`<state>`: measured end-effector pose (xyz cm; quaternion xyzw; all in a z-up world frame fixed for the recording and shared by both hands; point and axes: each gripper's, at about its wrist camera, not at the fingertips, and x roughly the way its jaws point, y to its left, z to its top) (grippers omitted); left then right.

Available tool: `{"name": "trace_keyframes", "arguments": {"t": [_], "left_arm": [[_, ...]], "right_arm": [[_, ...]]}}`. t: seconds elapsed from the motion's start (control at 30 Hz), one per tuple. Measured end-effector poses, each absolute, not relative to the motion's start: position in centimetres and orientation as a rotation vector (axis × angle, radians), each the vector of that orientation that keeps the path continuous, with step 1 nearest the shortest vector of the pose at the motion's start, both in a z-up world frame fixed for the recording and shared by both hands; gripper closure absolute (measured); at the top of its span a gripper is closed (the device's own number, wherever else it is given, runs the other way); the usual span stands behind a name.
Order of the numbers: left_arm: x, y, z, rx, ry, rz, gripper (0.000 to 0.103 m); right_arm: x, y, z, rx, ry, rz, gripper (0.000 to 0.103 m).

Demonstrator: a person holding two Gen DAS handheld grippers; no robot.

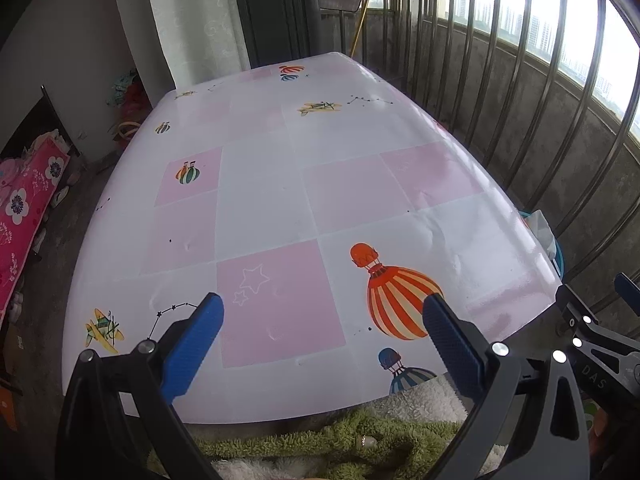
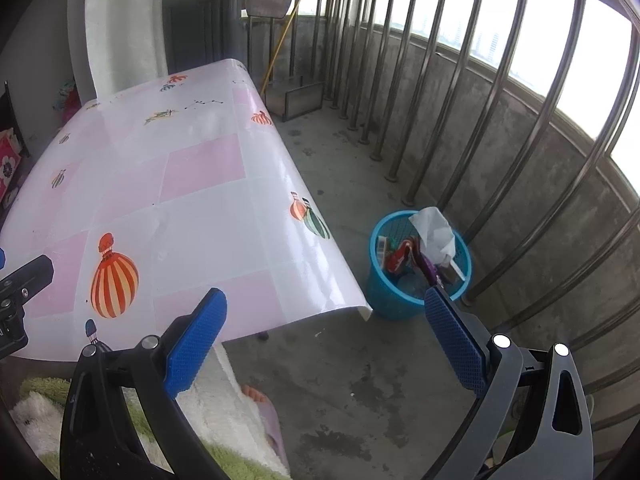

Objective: Collect trash

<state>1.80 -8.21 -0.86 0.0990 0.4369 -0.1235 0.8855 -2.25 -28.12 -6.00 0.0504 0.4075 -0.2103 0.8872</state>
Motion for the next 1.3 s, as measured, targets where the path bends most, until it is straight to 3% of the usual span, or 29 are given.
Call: {"name": "trace_keyframes", "arguments": {"t": [1.3], "left_arm": [[1.6,-9.6,0.1,0.164,0.888,-0.287,0.006]], "right_arm": [[-2.7,-28.7,-5.1,0.111,0.818,-0.471,0.008]]}}
